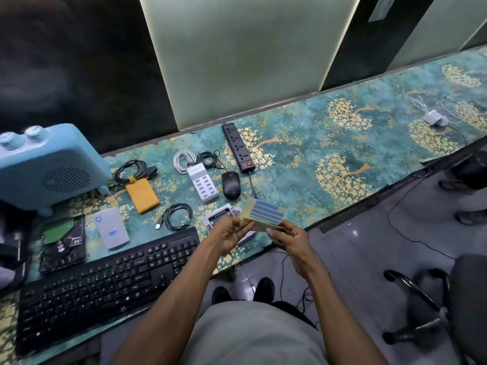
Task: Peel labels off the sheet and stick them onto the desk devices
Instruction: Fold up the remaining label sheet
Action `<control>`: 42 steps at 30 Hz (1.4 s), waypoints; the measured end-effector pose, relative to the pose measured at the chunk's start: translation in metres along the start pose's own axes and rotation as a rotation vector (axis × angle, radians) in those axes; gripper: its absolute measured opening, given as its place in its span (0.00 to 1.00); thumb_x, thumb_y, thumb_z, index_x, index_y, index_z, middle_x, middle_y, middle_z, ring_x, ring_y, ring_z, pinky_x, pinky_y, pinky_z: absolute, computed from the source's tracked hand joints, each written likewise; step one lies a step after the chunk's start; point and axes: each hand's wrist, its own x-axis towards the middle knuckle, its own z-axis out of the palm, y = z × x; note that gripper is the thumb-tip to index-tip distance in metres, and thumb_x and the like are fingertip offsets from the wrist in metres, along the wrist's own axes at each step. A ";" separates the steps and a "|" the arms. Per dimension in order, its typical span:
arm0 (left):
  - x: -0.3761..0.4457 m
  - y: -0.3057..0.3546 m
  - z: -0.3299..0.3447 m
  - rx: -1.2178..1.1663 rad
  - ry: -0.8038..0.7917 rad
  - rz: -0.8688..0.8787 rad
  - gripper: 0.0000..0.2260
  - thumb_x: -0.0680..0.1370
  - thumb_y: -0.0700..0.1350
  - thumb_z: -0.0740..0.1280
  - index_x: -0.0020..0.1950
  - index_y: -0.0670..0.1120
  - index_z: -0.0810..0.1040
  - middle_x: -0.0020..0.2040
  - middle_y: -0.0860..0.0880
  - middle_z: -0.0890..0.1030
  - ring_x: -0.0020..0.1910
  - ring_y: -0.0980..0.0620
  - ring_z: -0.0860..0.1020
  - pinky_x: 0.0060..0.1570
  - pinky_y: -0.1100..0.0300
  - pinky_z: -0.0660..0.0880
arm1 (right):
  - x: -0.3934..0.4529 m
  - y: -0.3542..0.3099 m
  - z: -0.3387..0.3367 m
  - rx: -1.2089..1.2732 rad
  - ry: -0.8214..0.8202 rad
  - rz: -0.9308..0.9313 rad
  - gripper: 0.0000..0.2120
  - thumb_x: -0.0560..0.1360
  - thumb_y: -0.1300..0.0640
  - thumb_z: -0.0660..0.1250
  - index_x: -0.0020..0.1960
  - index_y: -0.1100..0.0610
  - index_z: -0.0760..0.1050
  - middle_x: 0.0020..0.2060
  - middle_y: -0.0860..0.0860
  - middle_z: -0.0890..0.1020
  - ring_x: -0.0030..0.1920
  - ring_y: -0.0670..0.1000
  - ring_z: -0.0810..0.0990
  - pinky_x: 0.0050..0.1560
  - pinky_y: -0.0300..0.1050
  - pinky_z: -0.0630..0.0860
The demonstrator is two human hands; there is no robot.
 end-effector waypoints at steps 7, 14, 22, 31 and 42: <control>-0.017 -0.014 -0.020 0.074 -0.087 -0.062 0.14 0.73 0.35 0.63 0.57 0.31 0.75 0.58 0.34 0.79 0.51 0.32 0.82 0.45 0.43 0.84 | -0.007 0.019 0.002 -0.157 0.136 -0.140 0.18 0.78 0.57 0.74 0.34 0.56 0.69 0.29 0.48 0.68 0.34 0.48 0.68 0.36 0.48 0.71; -0.046 -0.016 -0.034 0.796 0.125 0.243 0.11 0.73 0.47 0.77 0.45 0.42 0.81 0.36 0.45 0.79 0.29 0.51 0.74 0.29 0.60 0.73 | -0.007 0.008 0.016 -0.204 0.078 -0.185 0.11 0.75 0.55 0.77 0.39 0.55 0.76 0.34 0.53 0.76 0.37 0.50 0.75 0.35 0.46 0.72; -0.115 -0.047 -0.059 0.645 0.135 0.478 0.25 0.72 0.23 0.56 0.66 0.39 0.75 0.55 0.34 0.79 0.46 0.39 0.78 0.29 0.56 0.78 | -0.045 0.003 0.059 -0.161 -0.248 -0.185 0.06 0.78 0.62 0.73 0.54 0.57 0.83 0.43 0.51 0.87 0.42 0.48 0.83 0.44 0.43 0.81; -0.197 -0.089 -0.140 0.267 0.469 0.759 0.10 0.77 0.28 0.63 0.43 0.42 0.77 0.43 0.41 0.81 0.34 0.47 0.81 0.28 0.56 0.82 | -0.107 0.013 0.131 -0.204 -0.574 -0.134 0.18 0.73 0.74 0.67 0.40 0.53 0.87 0.36 0.50 0.86 0.36 0.46 0.81 0.36 0.37 0.76; -0.270 -0.060 -0.205 -0.098 0.679 0.944 0.15 0.77 0.28 0.56 0.39 0.35 0.80 0.41 0.39 0.82 0.37 0.42 0.82 0.30 0.53 0.83 | -0.144 -0.006 0.230 -0.078 -0.786 0.113 0.04 0.76 0.64 0.73 0.46 0.62 0.86 0.37 0.60 0.82 0.31 0.51 0.77 0.29 0.39 0.74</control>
